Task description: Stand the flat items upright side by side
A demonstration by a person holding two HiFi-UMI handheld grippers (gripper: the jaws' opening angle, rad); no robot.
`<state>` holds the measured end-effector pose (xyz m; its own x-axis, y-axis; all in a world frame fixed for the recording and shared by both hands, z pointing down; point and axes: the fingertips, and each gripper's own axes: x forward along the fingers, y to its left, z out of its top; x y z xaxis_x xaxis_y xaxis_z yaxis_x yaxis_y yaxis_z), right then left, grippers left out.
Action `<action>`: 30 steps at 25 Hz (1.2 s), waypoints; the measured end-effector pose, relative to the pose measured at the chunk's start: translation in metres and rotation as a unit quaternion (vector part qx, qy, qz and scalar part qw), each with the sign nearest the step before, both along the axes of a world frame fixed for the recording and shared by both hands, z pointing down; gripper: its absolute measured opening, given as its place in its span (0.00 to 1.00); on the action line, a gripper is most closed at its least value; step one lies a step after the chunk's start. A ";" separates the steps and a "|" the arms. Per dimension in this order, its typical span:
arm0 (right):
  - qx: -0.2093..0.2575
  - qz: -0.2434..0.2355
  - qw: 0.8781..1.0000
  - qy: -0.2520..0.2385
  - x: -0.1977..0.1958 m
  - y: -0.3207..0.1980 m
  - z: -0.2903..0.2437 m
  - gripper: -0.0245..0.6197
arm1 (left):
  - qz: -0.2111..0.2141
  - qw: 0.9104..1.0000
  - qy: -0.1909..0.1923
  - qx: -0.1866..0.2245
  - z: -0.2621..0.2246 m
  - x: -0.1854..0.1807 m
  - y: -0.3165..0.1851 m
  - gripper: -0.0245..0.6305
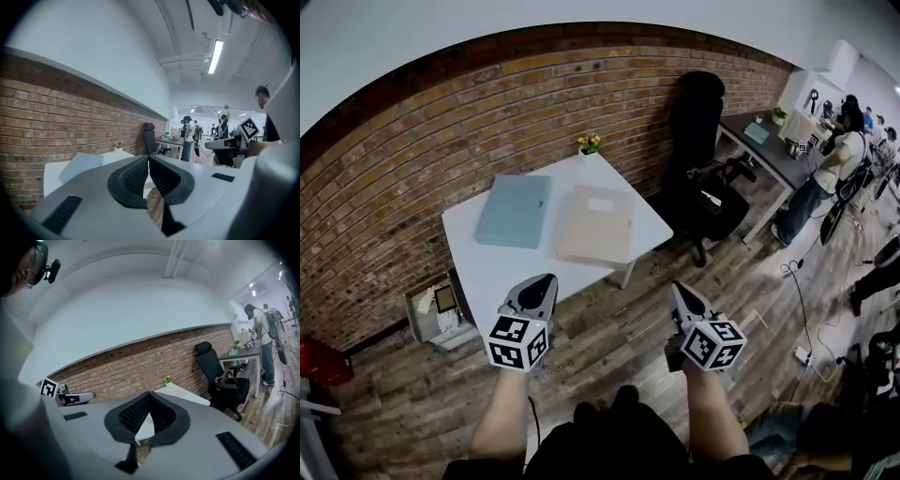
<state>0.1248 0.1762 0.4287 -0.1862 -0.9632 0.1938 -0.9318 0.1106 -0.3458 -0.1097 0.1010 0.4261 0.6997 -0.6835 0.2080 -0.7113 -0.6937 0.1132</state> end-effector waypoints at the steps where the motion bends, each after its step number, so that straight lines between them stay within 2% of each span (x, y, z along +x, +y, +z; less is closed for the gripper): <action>1: -0.002 -0.003 1.000 -0.003 0.002 -0.008 0.003 0.06 | -0.003 1.000 -0.001 -0.002 0.002 0.002 -0.006 0.07; 8: -0.013 -0.051 0.998 -0.022 0.029 -0.084 0.023 0.06 | -0.035 0.999 -0.019 -0.007 0.010 0.032 -0.062 0.07; 14: -0.024 -0.103 0.994 -0.042 0.078 -0.165 0.025 0.06 | -0.075 0.997 -0.028 -0.017 0.008 0.087 -0.120 0.07; 18: -0.023 -0.137 0.989 -0.045 0.110 -0.203 0.020 0.06 | -0.110 0.993 -0.047 0.000 0.002 0.124 -0.147 0.07; 23: -0.036 -0.117 0.991 -0.056 0.151 -0.228 0.034 0.06 | -0.124 0.991 -0.053 -0.008 0.006 0.149 -0.168 0.07; 30: -0.045 -0.115 0.990 -0.061 0.163 -0.247 0.045 0.11 | -0.132 0.990 -0.039 -0.012 0.006 0.147 -0.201 0.07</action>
<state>0.2876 -0.0712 0.4735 -0.4254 -0.8726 0.2398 -0.8362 0.2777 -0.4729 0.0371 -0.0999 0.4317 0.4778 -0.8351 0.2726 -0.8752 -0.4794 0.0655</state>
